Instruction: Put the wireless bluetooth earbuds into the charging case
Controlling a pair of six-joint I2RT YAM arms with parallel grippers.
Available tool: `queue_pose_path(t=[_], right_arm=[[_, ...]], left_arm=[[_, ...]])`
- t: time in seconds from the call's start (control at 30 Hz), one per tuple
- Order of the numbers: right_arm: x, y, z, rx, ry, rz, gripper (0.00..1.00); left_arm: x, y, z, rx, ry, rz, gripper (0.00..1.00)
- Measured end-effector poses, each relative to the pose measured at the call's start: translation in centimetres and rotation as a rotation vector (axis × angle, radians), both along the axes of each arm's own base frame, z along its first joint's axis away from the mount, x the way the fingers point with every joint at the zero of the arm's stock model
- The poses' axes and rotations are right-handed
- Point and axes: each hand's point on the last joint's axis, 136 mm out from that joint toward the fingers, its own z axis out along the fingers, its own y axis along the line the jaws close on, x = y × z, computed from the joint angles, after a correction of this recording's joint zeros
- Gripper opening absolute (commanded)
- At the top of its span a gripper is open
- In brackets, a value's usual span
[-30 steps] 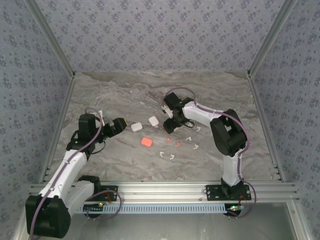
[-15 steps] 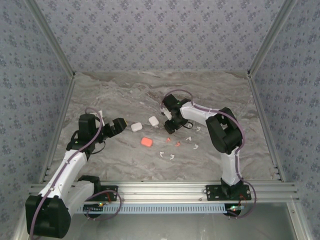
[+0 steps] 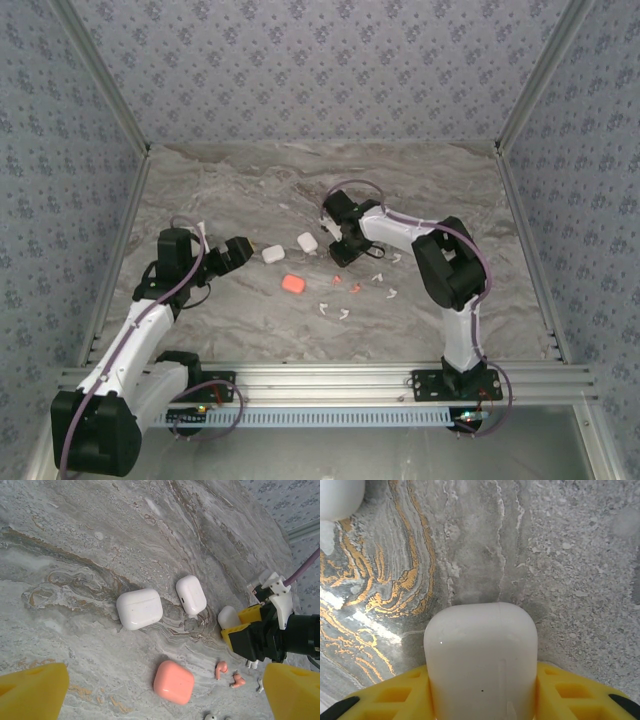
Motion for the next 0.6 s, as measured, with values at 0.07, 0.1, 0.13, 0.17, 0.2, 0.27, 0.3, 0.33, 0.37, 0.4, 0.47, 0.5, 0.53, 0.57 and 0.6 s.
queue_pose_path(t=[0.07, 0.1, 0.13, 0.17, 0.2, 0.27, 0.3, 0.33, 0.37, 0.4, 0.47, 0.5, 0.53, 0.57, 0.6], right_arm=[[0.0, 0.1, 0.1, 0.004, -0.017, 0.008, 0.35], [0.0, 0.1, 0.3, 0.008, -0.027, 0.010, 0.35], [0.0, 0.1, 0.5, 0.013, -0.038, 0.014, 0.35], [0.0, 0.1, 0.9, 0.019, -0.053, 0.019, 0.34], [0.0, 0.1, 1.2, 0.026, -0.064, 0.023, 0.34], [0.1, 0.1, 2.6, 0.053, -0.110, 0.037, 0.34], [0.1, 0.1, 3.2, 0.065, -0.128, 0.041, 0.34], [0.0, 0.1, 4.1, 0.084, -0.159, 0.051, 0.33], [-0.1, 0.1, 5.1, 0.104, -0.191, 0.061, 0.34], [-0.2, 0.1, 5.8, 0.123, -0.220, 0.070, 0.33], [-0.8, -0.1, 7.6, 0.164, -0.282, 0.097, 0.33], [-1.1, -0.2, 8.4, 0.183, -0.311, 0.111, 0.33], [-1.4, -0.2, 9.3, 0.204, -0.341, 0.127, 0.34], [-1.6, -0.2, 10.1, 0.224, -0.368, 0.144, 0.33], [-1.9, -0.2, 10.7, 0.242, -0.389, 0.159, 0.33]], left_arm=[[0.0, 0.0, 0.0, 0.000, 0.000, 0.000, 0.99], [0.0, 0.0, 0.0, -0.001, -0.001, -0.001, 0.99], [0.0, -0.1, 0.0, -0.003, 0.000, -0.003, 0.99], [0.0, -0.1, 0.1, -0.005, 0.000, -0.006, 0.99], [-0.1, -0.2, 0.1, -0.009, 0.001, -0.010, 0.99], [-0.2, -0.4, 0.1, -0.021, 0.007, -0.019, 0.98], [-0.2, -0.6, 0.1, -0.030, 0.010, -0.027, 0.98], [-0.2, -0.8, 0.0, -0.040, 0.015, -0.035, 0.97], [-0.2, -1.1, 0.1, -0.054, 0.020, -0.046, 0.95], [-0.2, -1.4, 0.1, -0.067, 0.025, -0.058, 0.94], [-0.2, -2.1, 0.6, -0.097, 0.034, -0.087, 0.91], [-0.1, -2.5, 1.0, -0.107, 0.033, -0.103, 0.90], [-0.1, -3.0, 1.6, -0.121, 0.028, -0.127, 0.89], [-0.1, -3.7, 2.3, -0.133, 0.017, -0.154, 0.88], [-0.1, -4.3, 2.9, -0.141, 0.005, -0.179, 0.88]])
